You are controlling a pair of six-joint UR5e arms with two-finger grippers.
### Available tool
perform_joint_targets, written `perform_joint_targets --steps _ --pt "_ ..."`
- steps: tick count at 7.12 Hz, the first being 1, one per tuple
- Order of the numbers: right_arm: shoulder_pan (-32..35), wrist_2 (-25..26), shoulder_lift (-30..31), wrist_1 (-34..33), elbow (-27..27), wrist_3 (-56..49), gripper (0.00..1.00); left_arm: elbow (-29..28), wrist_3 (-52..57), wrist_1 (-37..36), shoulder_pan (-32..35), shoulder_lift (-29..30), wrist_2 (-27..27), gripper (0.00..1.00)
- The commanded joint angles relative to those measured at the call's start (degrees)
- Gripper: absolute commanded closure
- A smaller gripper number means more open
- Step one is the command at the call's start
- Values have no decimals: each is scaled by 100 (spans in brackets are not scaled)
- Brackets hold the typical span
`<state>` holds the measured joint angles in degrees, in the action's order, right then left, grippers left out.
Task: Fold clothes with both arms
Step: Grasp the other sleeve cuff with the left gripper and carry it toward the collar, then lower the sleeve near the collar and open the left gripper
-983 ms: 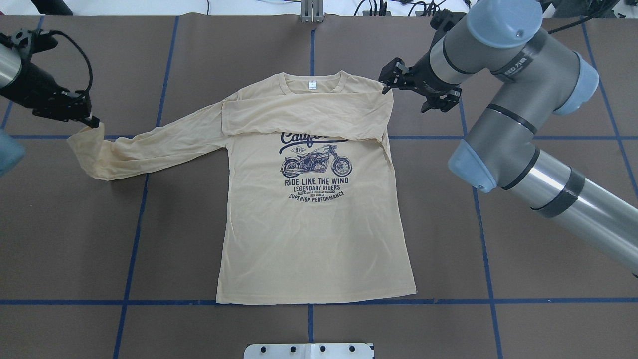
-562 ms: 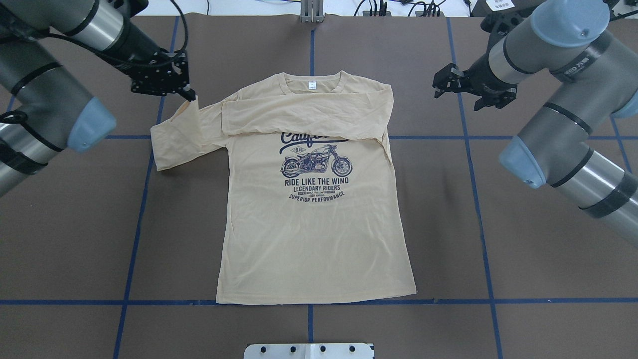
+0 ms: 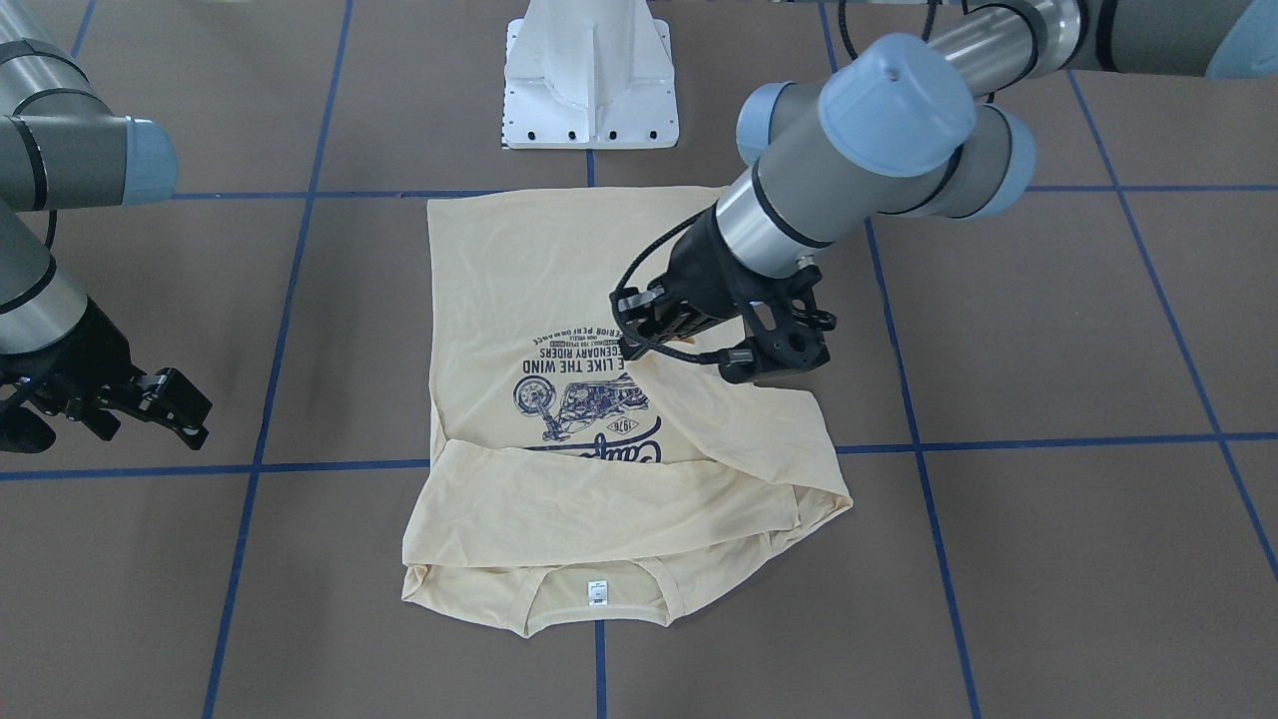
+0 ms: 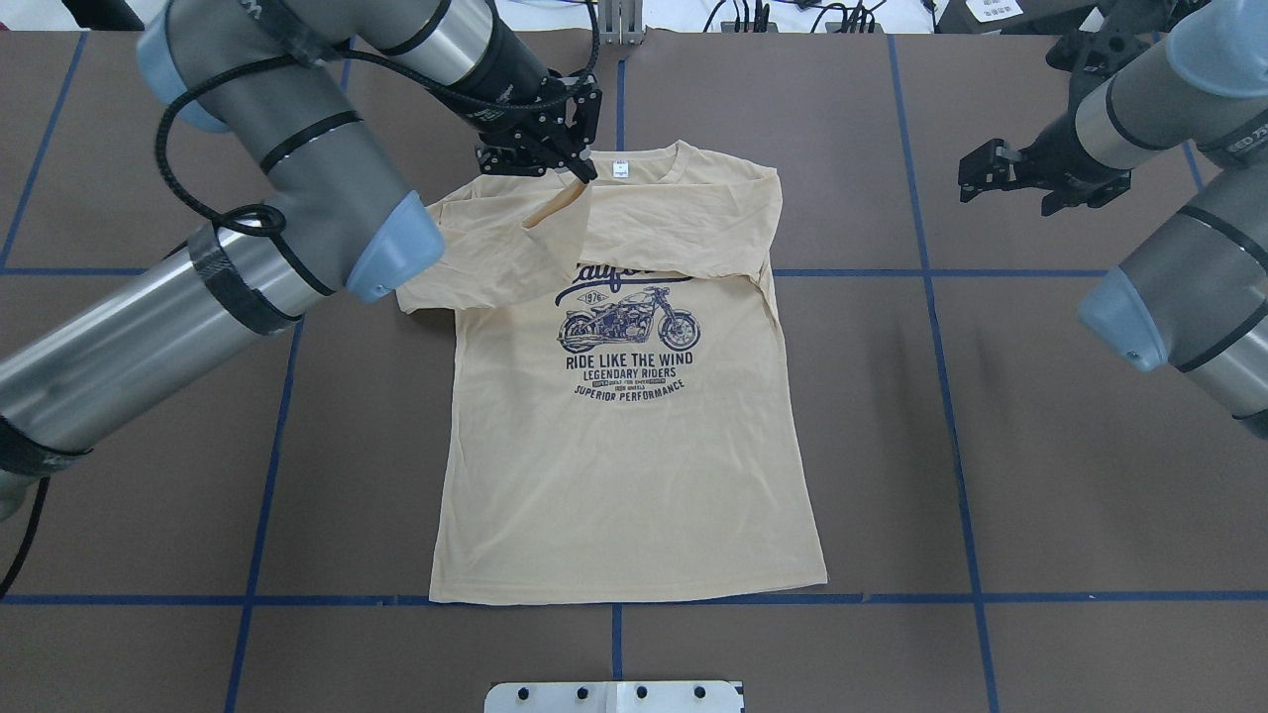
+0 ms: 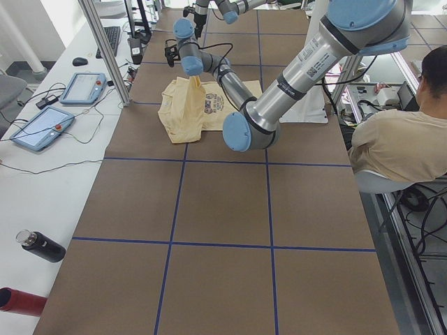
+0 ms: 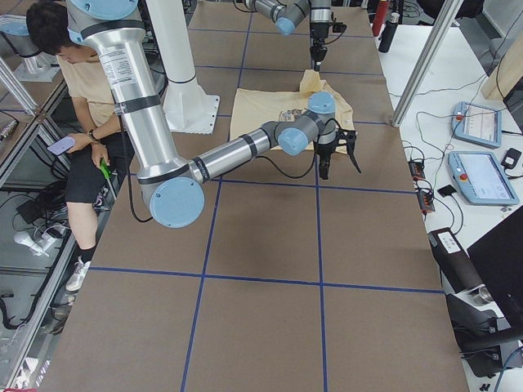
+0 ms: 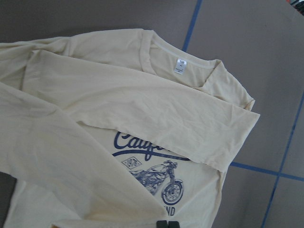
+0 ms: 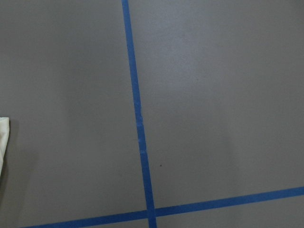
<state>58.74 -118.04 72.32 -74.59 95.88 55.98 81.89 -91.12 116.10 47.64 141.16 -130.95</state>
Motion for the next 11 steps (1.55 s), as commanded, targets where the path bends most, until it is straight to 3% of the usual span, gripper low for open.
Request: perform_joint_targets --steps 1,5,6,7,8,10,11 --pt "32 26 28 -3 -52 -113 0 -794 -405 621 -377 577 683 100" --pt "49 18 168 -3 -52 -131 0 -1438 -731 1150 -905 896 1449 100" --pt "102 9 264 -3 -52 -418 0 -1535 -749 1273 -967 913 1458 72" --pt "137 0 309 -3 -43 -508 0 -1728 -1184 1536 -1133 1018 1650 70" --pt "137 0 318 -3 -43 -509 0 -1869 -1293 1625 -1230 1132 1913 53" --pt "120 -9 344 -3 18 -457 0 -1783 -1303 1617 -1188 1098 1889 48" --pt "111 -9 353 -3 114 -378 0 -1460 -1242 1556 -1118 863 1854 49"
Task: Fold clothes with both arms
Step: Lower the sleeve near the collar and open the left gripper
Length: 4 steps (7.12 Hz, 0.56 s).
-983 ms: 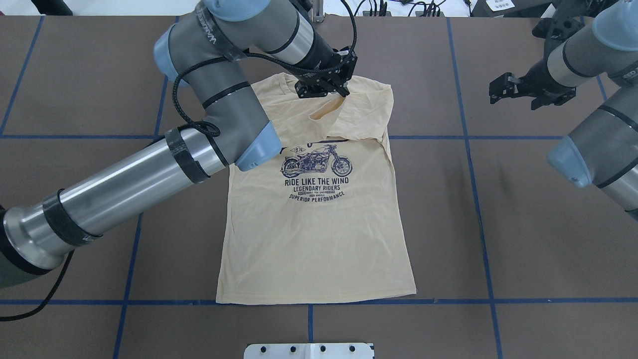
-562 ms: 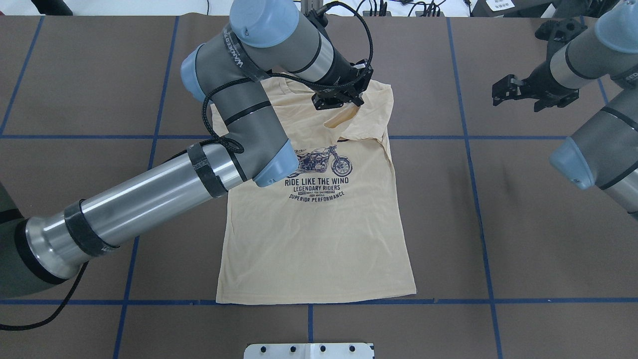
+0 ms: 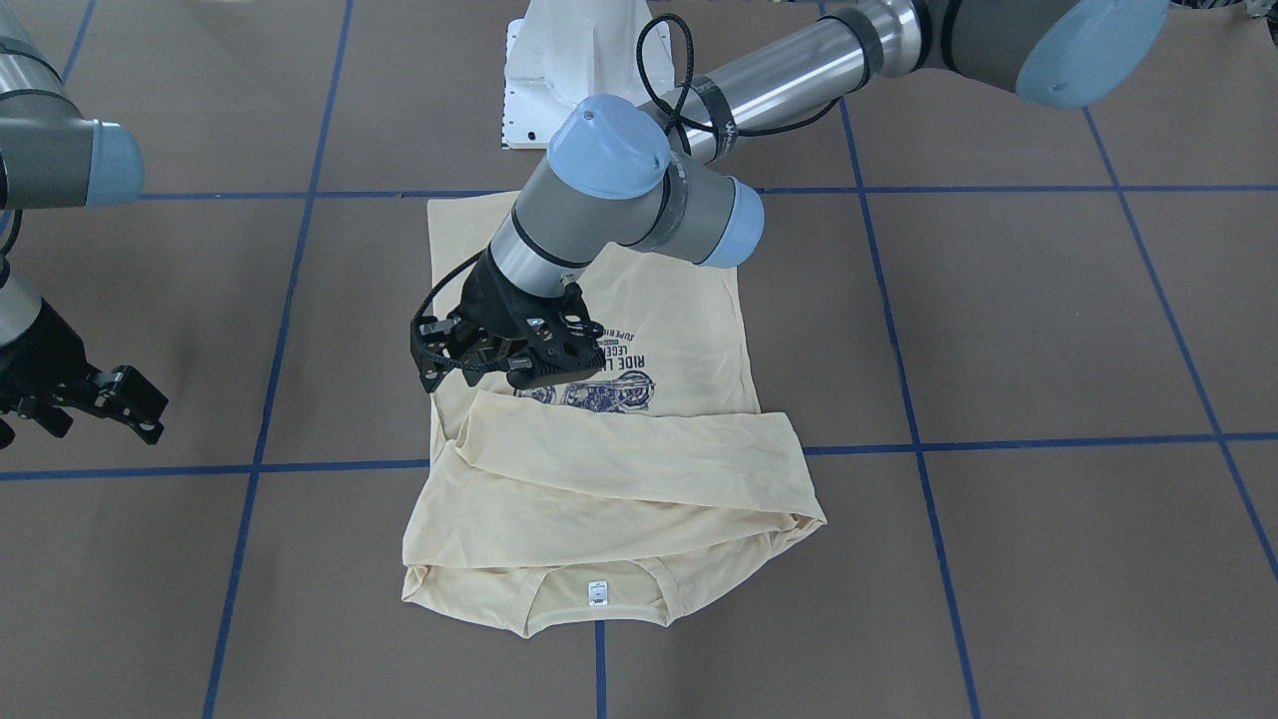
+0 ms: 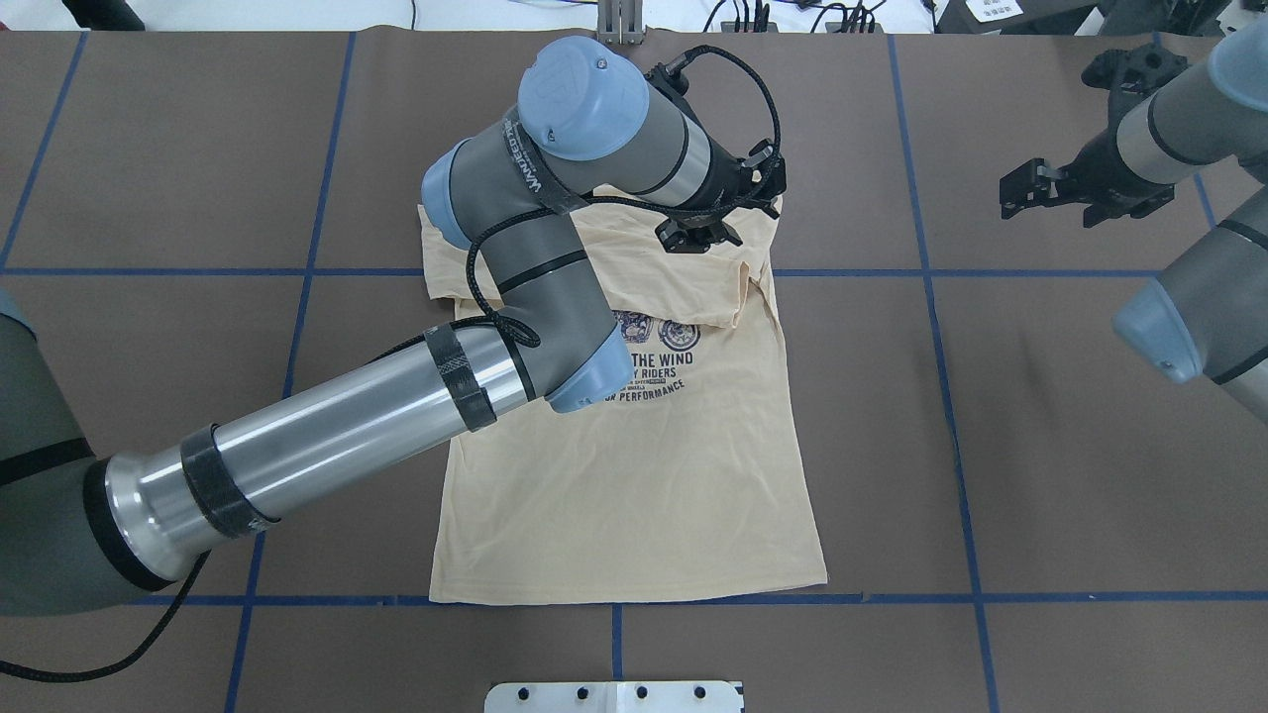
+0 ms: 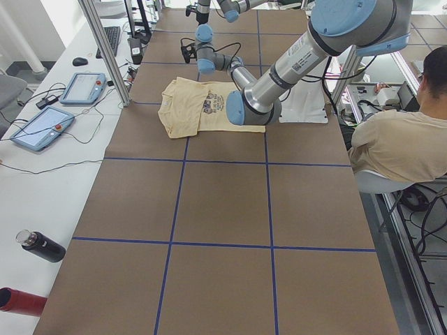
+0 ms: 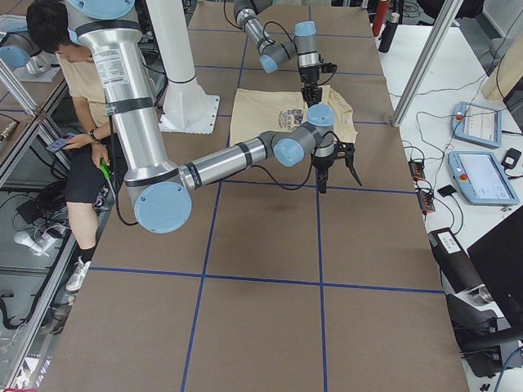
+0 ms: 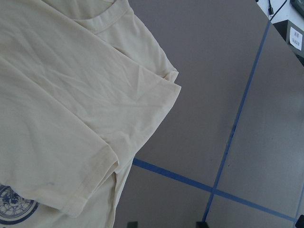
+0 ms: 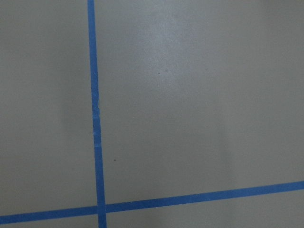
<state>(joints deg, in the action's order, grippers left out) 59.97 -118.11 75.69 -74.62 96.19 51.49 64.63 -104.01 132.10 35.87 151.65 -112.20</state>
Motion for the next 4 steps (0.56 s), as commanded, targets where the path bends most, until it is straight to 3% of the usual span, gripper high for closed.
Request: perform_joint_targets --steps 1,3,4 --pt "-142 -1 50 9 259 437 0 930 151 -87 191 -772 -308 49" --pt "-835 69 130 9 942 1787 0 2573 1419 -262 507 -2458 -505 49" --pt "-1360 226 260 17 1346 2786 0 3076 2036 -707 700 -2778 -505 49"
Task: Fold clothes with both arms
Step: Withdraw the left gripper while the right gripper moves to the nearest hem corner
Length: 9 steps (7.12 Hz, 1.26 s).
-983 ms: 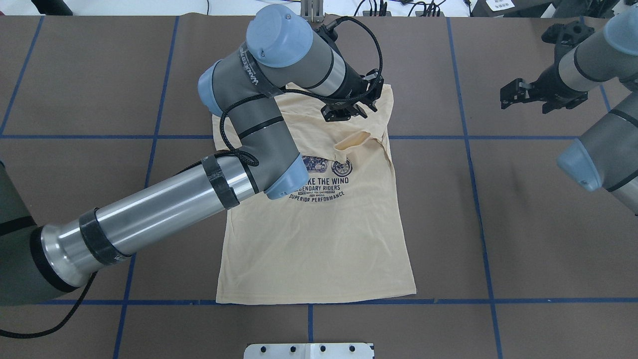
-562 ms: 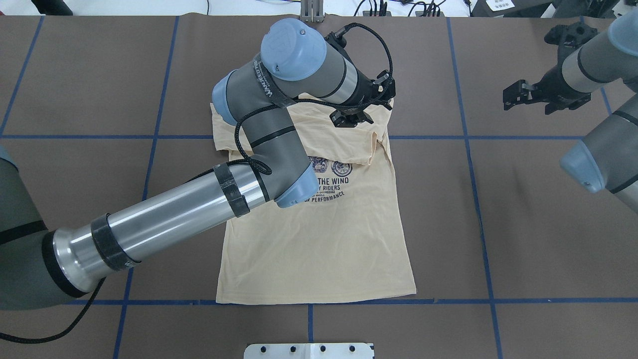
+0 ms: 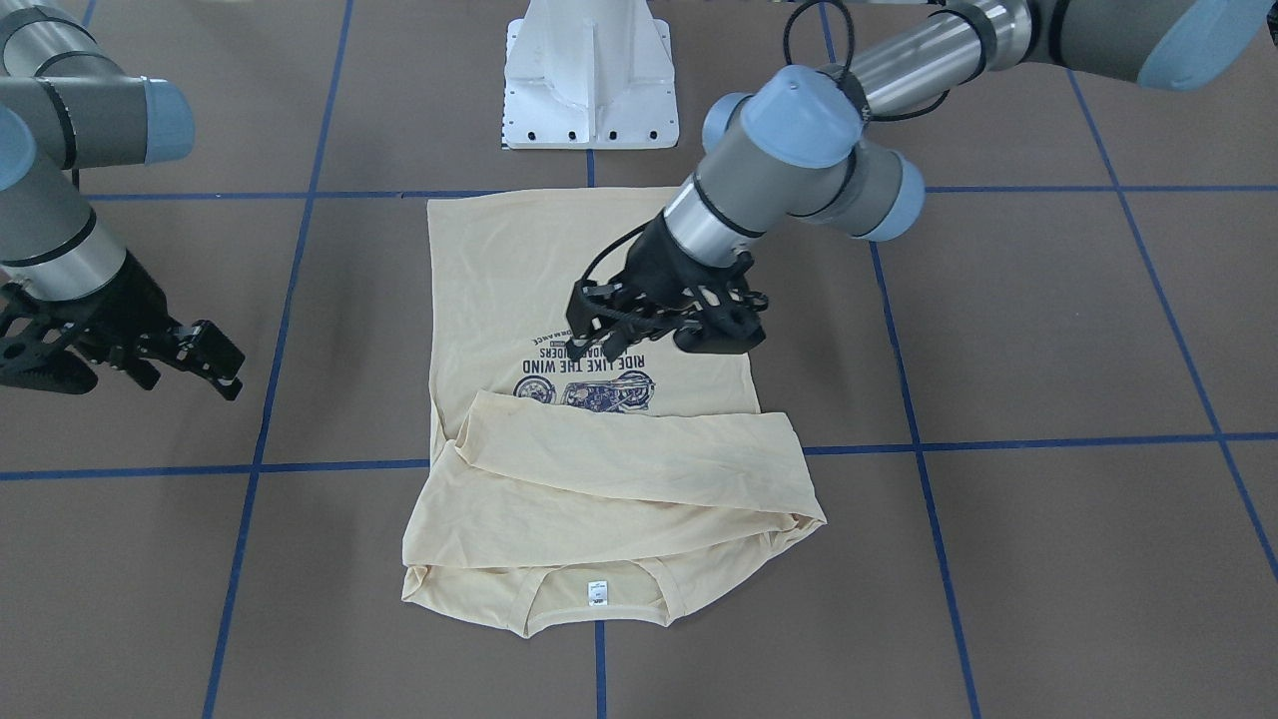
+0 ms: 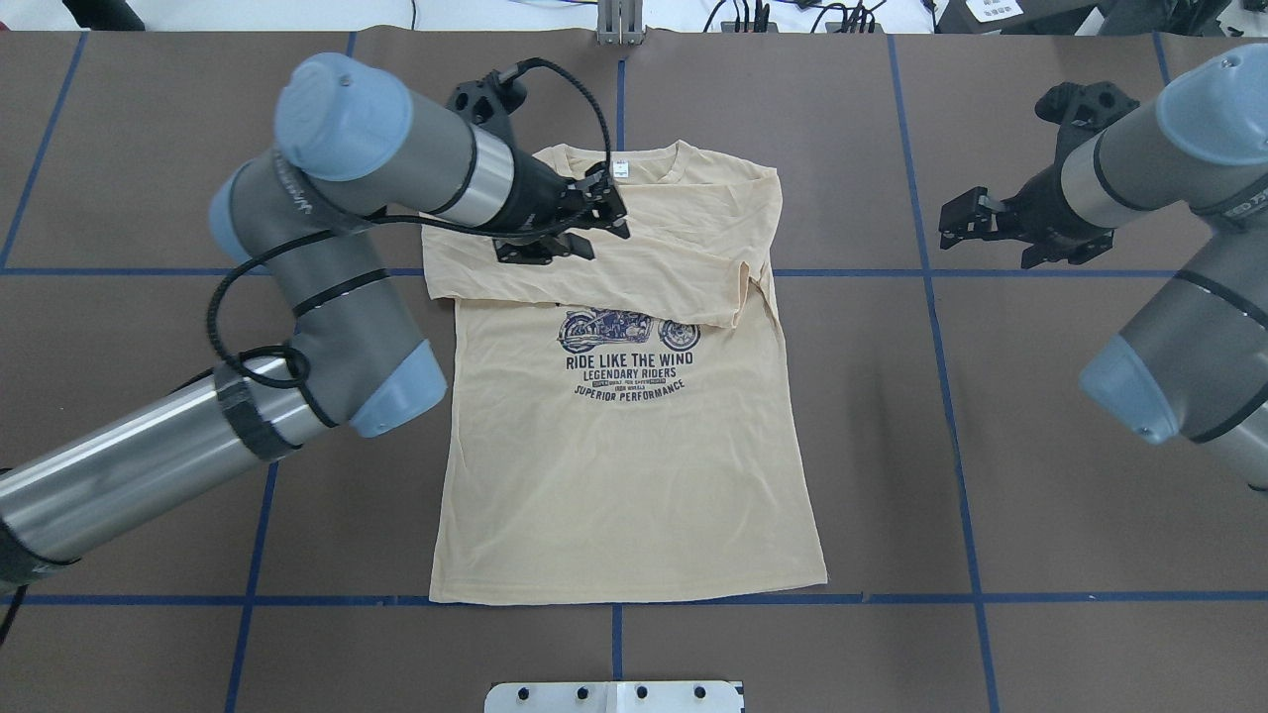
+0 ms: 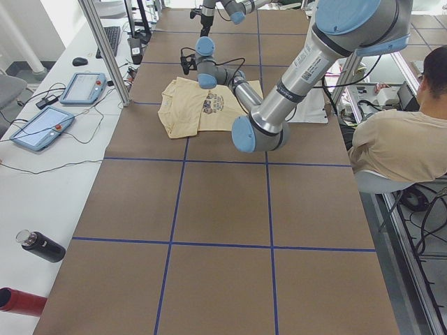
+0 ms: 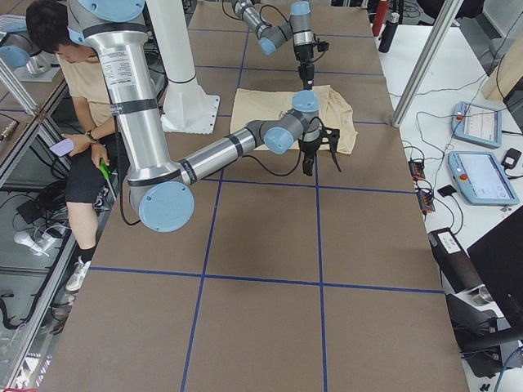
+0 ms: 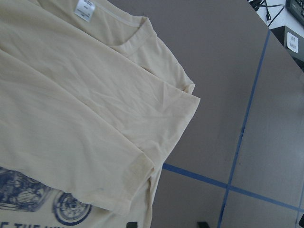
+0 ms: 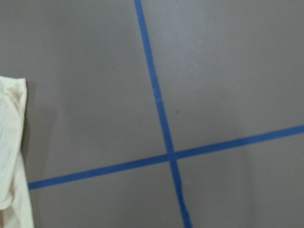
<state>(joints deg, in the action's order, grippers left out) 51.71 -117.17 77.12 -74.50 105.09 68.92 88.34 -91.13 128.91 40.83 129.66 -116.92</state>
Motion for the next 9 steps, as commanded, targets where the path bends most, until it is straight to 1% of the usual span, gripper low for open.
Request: perform_joint_targets --steps 1,2,3,4,6,7,9 --pt "-1487 1090 276 -12 981 2063 1 1364 1494 -584 354 -1218 -41 49" --pt "-2550 2109 364 -12 1274 3047 2 1736 2067 -621 573 -1807 -67 49" --pt "-3178 2659 348 -21 1294 3536 2 1740 2377 -613 688 -2030 -146 49" --pt "-3489 2656 304 -38 1294 4106 5 1687 2406 -613 681 -2050 -138 47" --pt "-4008 2734 548 -39 1207 4566 10 1678 2389 -613 655 -2085 -146 42" --pt "-4124 2778 559 -4 1232 4926 16 1678 2380 -613 655 -2094 -146 42" --pt "-4195 2814 602 -3 1206 5052 16 1678 2345 -613 646 -2094 -146 42"
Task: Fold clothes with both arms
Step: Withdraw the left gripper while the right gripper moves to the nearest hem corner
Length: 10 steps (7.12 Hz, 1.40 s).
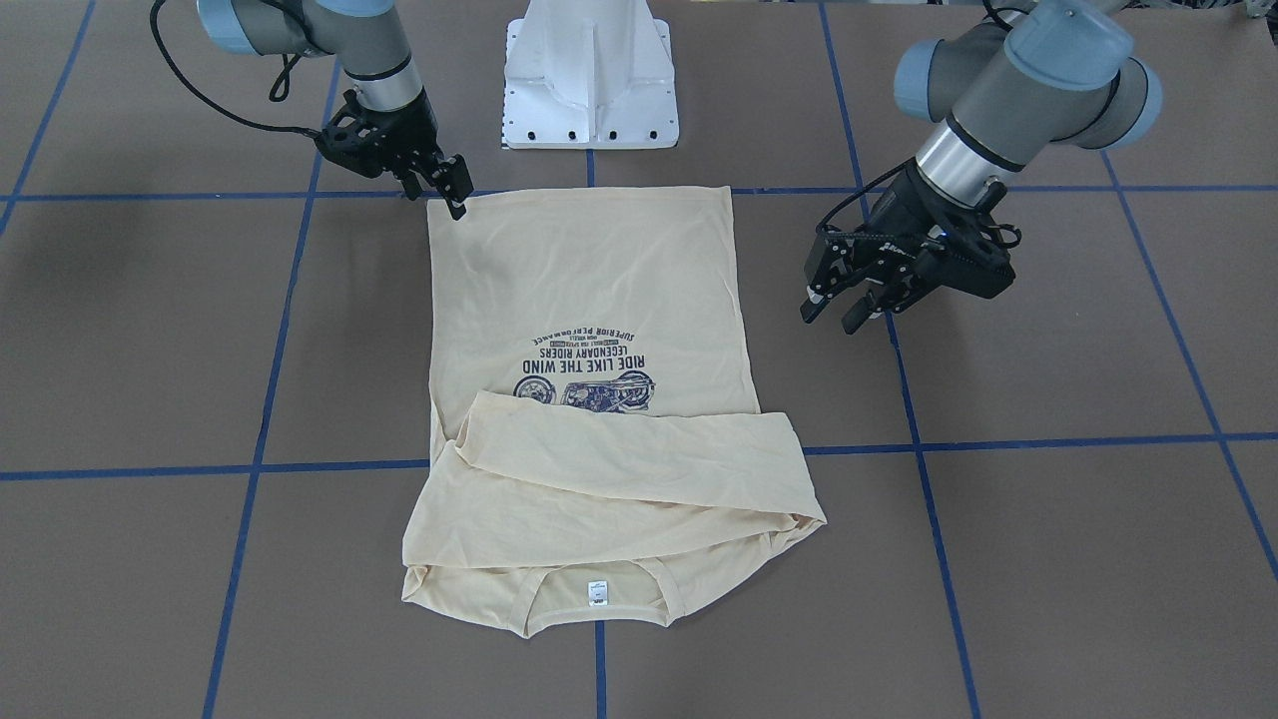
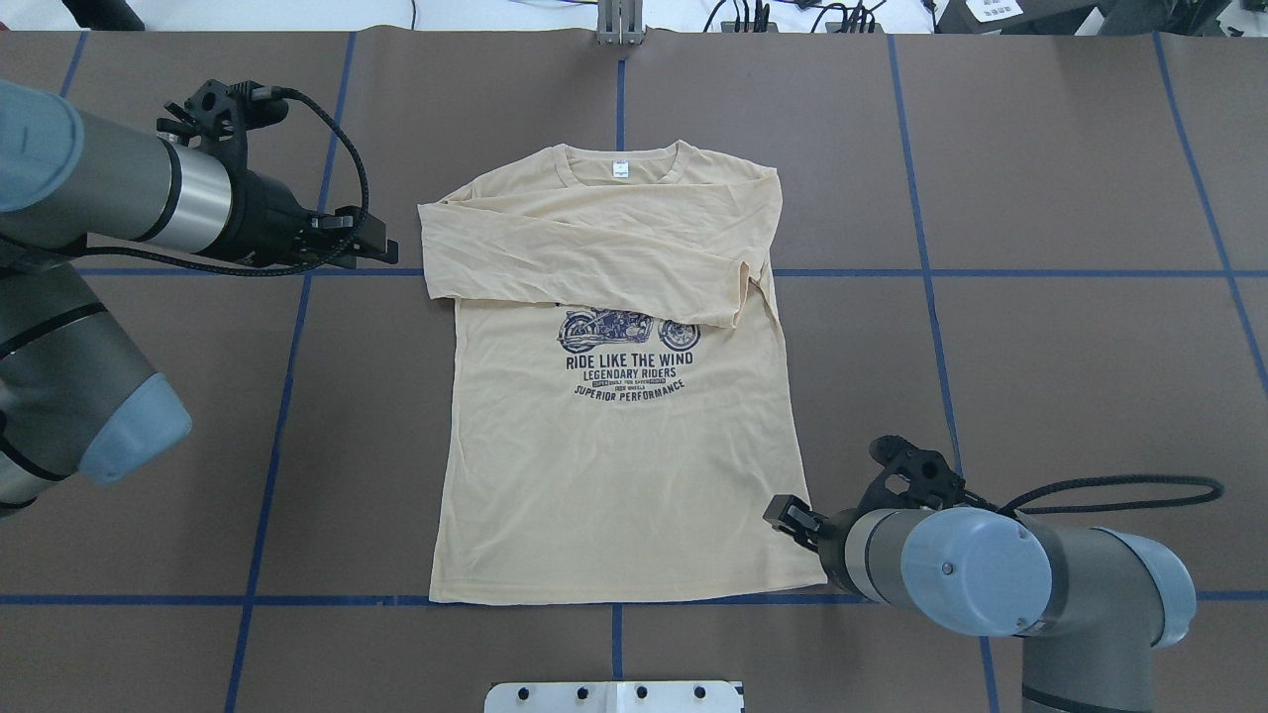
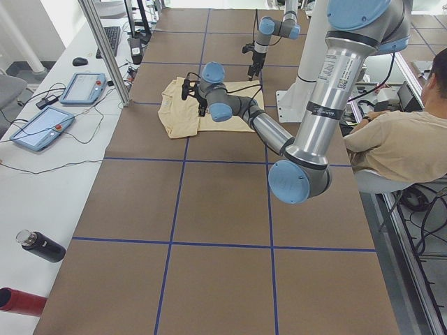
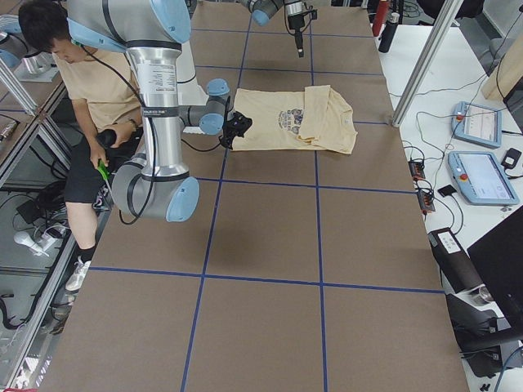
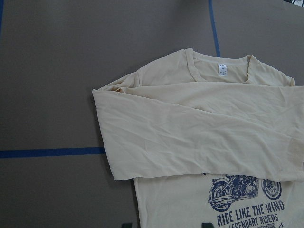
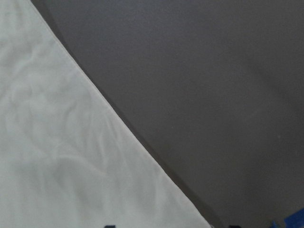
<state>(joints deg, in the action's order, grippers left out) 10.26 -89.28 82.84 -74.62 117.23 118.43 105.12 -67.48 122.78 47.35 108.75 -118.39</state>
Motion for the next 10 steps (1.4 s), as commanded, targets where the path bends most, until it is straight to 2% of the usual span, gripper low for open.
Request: perform_joint_targets --steps 1,6,10 --pt "-51 15 30 0 -42 102 16 0 -29 0 -6 -3 0 42" --pt "-51 -20 39 -9 -122 225 27 8 -29 0 -6 6 0 41" --pt "-147 -20 39 -9 -122 348 29 0 -29 0 -6 6 0 41"
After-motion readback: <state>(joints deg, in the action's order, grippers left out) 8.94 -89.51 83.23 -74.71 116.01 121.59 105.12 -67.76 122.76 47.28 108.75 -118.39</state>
